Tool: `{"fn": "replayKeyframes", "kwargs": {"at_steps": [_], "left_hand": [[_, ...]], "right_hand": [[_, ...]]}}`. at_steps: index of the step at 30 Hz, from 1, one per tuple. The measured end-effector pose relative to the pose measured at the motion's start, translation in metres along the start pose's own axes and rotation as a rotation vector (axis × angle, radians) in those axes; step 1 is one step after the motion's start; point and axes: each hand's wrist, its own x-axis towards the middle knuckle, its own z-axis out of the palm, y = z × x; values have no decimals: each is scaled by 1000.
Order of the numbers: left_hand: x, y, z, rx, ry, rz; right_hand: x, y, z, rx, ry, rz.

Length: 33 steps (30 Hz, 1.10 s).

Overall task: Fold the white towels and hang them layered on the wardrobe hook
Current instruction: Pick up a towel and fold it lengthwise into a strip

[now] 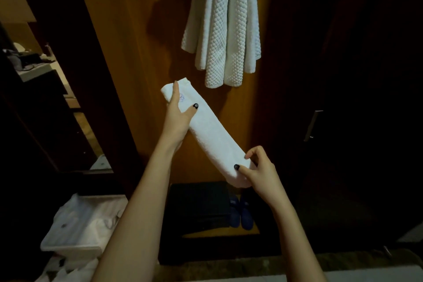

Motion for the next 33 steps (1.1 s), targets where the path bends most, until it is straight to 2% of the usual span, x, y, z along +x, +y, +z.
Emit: {"fn": "replayKeyframes", "kwargs": {"at_steps": [5, 11, 17, 21, 25, 33], "left_hand": [[5, -7, 2, -101, 4, -1], [15, -2, 1, -257, -32, -11], [16, 9, 5, -330, -123, 20], [16, 18, 6, -358, -212, 39], [20, 28, 4, -366, -245, 50], [31, 23, -9, -121, -125, 151]], "right_hand": [[1, 1, -8, 53, 125, 43], [-6, 13, -20, 523, -81, 126], [-2, 20, -14, 696, -80, 231], [0, 25, -8, 774, -270, 266], [2, 21, -4, 778, -366, 261], [3, 14, -13, 600, -232, 115]]}}
